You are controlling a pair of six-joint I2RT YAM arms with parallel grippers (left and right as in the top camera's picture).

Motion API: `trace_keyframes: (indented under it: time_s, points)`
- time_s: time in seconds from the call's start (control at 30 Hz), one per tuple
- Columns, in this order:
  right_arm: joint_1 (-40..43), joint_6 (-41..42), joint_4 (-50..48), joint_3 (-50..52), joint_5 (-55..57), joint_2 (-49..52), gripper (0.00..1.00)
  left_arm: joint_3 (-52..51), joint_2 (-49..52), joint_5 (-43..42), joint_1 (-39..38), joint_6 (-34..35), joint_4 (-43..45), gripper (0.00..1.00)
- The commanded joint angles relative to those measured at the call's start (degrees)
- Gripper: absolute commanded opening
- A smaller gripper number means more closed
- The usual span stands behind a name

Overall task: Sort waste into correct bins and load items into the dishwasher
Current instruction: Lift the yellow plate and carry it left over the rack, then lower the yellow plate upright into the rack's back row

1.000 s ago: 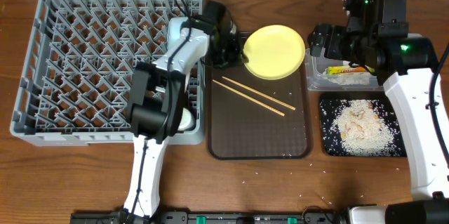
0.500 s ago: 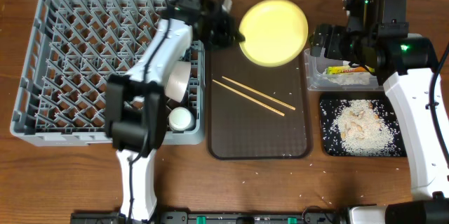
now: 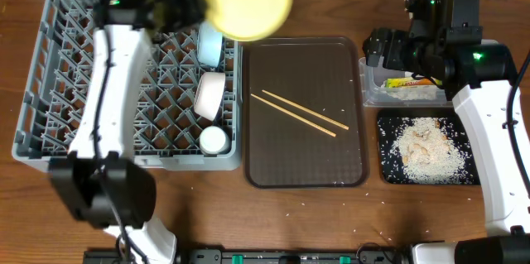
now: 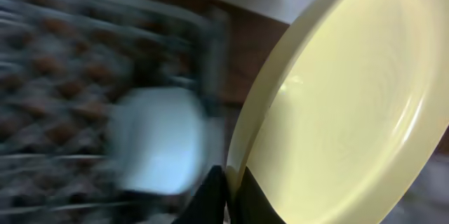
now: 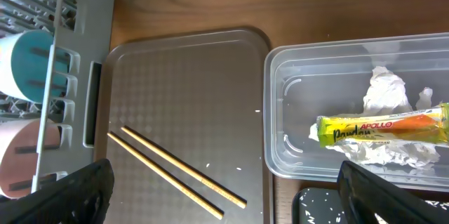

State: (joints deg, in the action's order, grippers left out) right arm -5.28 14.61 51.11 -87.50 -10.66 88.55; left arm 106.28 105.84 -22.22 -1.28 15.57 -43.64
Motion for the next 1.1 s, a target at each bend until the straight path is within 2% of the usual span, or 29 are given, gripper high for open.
trace_keyframes:
  time_s: [0.0,0.2,0.3,0.6,1.07]
  points:
    - [-0.37,-0.31,-0.11,-0.55,0.11,0.15,0.99,0.02,-4.2,15.41,3.13,-7.93,-1.01,0.08]
    - [-0.37,-0.31,-0.09,-0.55,0.11,0.15,0.99,-0.11,-4.33,30.84,4.96,-17.55,-1.73,0.07]
    - [-0.37,-0.31,-0.11,-0.55,0.11,0.15,0.99,-0.11,-3.52,39.41,4.9,-17.73,-2.43,0.07]
    - [-0.37,-0.31,-0.09,-0.55,0.11,0.15,0.99,-2.12,-3.08,54.62,3.98,-17.68,-2.34,0.07]
    - [-0.37,-0.31,-0.09,-0.55,0.11,0.15,0.99,-13.81,-3.08,63.28,-1.77,-17.57,6.58,0.07]
